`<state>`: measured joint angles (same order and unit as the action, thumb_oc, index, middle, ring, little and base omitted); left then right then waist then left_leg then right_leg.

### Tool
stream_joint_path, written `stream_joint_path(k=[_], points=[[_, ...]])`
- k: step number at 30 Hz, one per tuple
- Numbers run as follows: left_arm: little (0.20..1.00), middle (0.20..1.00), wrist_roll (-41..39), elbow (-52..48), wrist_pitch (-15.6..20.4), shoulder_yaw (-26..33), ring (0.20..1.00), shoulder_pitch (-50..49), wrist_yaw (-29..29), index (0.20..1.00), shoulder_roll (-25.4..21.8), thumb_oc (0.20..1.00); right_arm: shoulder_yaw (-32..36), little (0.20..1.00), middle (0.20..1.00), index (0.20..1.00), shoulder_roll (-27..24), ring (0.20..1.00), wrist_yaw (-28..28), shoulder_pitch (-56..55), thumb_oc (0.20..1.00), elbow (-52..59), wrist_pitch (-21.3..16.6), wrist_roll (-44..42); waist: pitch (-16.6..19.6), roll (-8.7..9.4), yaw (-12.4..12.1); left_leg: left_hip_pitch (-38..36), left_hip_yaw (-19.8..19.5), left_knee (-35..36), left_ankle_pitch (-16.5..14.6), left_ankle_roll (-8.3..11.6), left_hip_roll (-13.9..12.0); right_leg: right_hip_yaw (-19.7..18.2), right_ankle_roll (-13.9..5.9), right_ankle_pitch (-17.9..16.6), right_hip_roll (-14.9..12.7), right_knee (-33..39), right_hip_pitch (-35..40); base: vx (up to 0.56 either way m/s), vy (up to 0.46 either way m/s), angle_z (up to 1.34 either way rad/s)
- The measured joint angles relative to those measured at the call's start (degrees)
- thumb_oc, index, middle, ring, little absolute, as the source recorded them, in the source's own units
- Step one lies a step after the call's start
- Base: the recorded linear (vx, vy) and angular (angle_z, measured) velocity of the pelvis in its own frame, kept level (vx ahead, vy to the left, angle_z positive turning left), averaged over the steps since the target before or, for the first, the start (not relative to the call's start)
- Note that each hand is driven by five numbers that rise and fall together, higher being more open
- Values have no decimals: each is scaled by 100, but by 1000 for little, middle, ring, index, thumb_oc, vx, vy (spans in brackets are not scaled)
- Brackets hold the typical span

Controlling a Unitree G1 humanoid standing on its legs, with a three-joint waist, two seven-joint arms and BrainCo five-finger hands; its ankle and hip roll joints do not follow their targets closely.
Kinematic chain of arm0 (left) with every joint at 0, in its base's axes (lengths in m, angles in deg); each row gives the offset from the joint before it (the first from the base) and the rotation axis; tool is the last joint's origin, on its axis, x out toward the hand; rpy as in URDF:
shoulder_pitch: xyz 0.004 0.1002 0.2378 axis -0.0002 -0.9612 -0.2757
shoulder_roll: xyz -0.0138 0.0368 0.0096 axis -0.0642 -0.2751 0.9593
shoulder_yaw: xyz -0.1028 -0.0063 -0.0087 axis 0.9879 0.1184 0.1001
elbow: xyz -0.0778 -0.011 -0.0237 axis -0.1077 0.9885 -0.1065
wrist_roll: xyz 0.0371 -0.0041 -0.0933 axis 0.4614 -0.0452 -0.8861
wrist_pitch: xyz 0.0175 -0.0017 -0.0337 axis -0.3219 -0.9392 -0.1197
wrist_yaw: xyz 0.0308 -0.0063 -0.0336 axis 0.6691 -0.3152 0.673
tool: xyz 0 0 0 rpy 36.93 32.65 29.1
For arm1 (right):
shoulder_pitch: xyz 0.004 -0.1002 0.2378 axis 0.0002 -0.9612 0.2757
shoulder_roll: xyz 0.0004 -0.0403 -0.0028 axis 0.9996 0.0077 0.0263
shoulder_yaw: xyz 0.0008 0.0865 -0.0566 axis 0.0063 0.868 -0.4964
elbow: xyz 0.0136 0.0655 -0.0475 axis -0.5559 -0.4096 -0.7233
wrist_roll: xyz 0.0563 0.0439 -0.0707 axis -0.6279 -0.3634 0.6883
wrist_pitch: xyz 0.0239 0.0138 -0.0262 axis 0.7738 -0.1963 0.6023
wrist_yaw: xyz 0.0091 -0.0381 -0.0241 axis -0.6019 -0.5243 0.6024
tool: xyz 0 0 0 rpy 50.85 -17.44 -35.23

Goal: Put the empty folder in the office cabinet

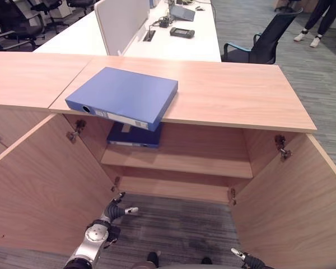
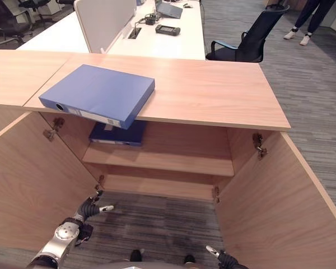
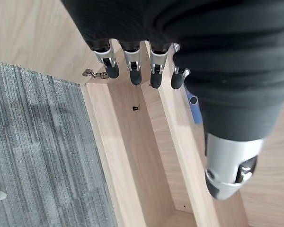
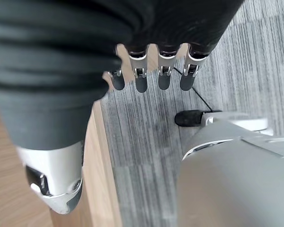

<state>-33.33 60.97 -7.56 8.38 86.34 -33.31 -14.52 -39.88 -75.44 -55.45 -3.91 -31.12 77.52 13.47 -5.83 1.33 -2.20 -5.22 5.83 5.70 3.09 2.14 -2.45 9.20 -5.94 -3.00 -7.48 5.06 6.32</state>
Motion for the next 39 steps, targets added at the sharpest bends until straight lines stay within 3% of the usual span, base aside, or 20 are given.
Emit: stream_joint_path(k=[4,7,15,19,23,31,35,39], points=[[1000,1000,218,-395,-1,14,1000,-16,6,1000,-34,1000,35,1000,1000,1000,-43,1000,15,-118,1000,12,1,122,19,24,16,-26,-12,1,1,7,-18,15,5,4,18,1,38,7,-35,1],[1000,1000,982,-990,-38,67,1000,-86,186,1000,-245,1000,41,1000,1000,1000,-21,1000,-13,-181,1000,12,0,141,52,81,-7,-13,-67,4,-46,62,-33,53,9,10,26,31,75,24,-49,7],[1000,1000,3395,-2200,16,526,1000,-208,1468,1000,-1070,1000,-39,1000,1000,1000,199,1000,-132,-437,1000,7,-37,186,315,235,-59,13,-111,5,-63,73,-58,80,17,47,55,33,74,26,-41,2],[1000,1000,4278,-2667,-10,898,1000,-222,1943,1000,-1284,1000,-77,1000,1000,1000,251,1000,-132,-520,1000,8,-51,185,376,283,-80,5,-115,5,-52,91,-61,82,38,33,58,34,79,7,-16,0],[1000,1000,4938,-2917,-134,916,1000,-210,2304,1000,-1569,1000,-186,1000,1000,1000,281,1000,-130,-543,1000,8,-61,184,388,275,-87,-13,-115,4,-45,96,-60,82,39,31,60,34,79,0,0,0],[1000,1000,5347,-3201,-128,907,1000,-28,2527,1000,-1748,1000,-189,1000,1000,1000,281,1000,-130,-593,1000,-1,-131,183,414,228,-67,-31,-114,4,-39,97,-62,80,39,31,64,33,85,0,0,0],[1000,1000,5563,-3258,-82,848,1000,316,2564,1000,-2292,1000,-233,1000,1000,1000,269,1000,-127,-587,1000,-14,-165,184,424,212,-14,-29,-108,4,-35,105,-69,74,37,29,71,34,84,0,0,0],[1000,1000,5574,-3257,-91,699,1000,657,2615,1000,-2409,1000,-249,1000,1000,1000,270,1000,-121,-606,1000,-9,-174,183,439,165,1,-62,-68,4,-14,76,-71,41,37,28,72,33,88,5,7,-4]])
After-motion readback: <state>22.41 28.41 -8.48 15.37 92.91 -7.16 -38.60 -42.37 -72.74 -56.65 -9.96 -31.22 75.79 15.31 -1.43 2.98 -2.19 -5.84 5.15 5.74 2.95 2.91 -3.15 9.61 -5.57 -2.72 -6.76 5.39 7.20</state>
